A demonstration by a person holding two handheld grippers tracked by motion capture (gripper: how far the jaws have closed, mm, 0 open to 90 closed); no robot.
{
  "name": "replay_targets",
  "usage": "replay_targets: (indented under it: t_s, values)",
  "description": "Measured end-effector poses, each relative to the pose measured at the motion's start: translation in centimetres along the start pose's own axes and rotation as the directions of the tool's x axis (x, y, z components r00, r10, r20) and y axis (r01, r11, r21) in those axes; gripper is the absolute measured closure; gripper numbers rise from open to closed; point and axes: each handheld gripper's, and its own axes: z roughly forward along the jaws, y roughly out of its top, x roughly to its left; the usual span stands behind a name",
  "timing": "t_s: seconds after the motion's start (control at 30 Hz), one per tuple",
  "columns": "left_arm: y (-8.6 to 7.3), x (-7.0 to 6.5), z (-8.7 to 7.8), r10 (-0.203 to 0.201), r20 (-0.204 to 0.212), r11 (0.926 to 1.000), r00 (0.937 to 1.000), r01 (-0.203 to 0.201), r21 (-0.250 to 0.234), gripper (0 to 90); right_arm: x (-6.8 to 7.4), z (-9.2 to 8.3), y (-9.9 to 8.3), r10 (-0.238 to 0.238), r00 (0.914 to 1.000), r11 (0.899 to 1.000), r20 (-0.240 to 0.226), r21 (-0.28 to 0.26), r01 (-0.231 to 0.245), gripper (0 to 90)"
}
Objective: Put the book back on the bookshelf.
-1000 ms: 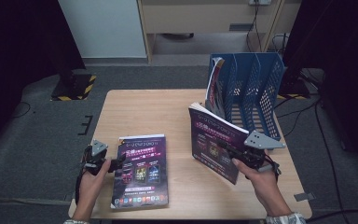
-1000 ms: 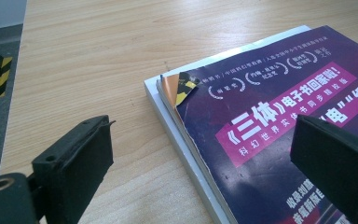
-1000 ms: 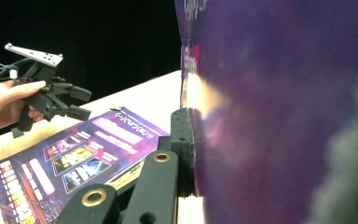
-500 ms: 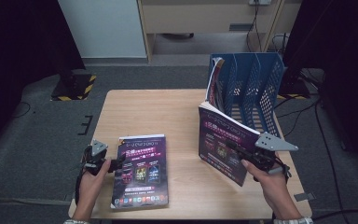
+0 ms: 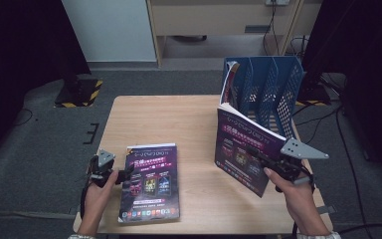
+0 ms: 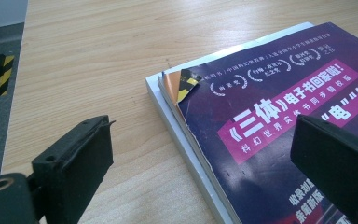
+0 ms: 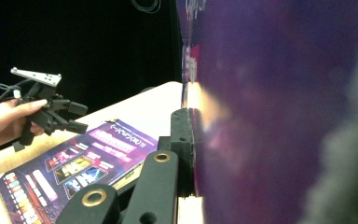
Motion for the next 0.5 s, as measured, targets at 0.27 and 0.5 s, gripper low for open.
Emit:
replay_targets:
  t_s: [0.27,0.5]
  values:
    - [0.0,0.1,-0.1,-0.004,-0.001,1.0,1.0,0.004,-0.005,5.3,-0.1,-0.7,1.3,-0.001,1.0,1.0,0.006,-0.008,0.001,82.6]
    - [0.0,0.0,-0.1,0.0,-0.002,1.0,1.0,0.0,-0.002,5.3,-0.4,-1.5,2.5,-0.002,0.9998,1.0,0.018,-0.024,0.002,82.5]
